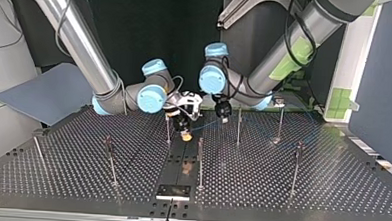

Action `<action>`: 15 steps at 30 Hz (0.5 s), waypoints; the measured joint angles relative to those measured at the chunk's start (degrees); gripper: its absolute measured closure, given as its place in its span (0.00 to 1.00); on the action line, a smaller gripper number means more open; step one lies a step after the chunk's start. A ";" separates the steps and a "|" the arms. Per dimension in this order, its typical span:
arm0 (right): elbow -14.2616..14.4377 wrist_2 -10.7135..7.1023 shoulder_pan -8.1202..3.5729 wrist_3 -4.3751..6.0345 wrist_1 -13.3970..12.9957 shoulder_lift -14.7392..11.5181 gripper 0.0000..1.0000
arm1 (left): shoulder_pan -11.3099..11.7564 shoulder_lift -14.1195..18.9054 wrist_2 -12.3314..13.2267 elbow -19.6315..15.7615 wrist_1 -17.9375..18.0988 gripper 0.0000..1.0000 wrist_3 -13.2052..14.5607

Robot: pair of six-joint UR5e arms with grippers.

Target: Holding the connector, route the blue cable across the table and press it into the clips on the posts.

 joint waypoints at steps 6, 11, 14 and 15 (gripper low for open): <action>1.21 0.23 -0.41 0.25 2.05 -3.04 1.00 | -0.66 2.94 -0.44 -0.08 -2.12 0.98 -0.05; 3.47 0.91 -1.06 1.07 2.38 -5.50 1.00 | -0.88 5.56 -0.49 -0.09 -3.37 0.98 -0.07; 4.90 1.09 -1.46 1.50 2.44 -6.95 1.00 | -0.95 6.99 -0.36 -0.07 -3.92 0.98 0.04; 5.39 1.12 -1.61 1.67 2.47 -7.44 1.00 | -0.98 7.42 -0.32 -0.07 -4.03 0.98 0.07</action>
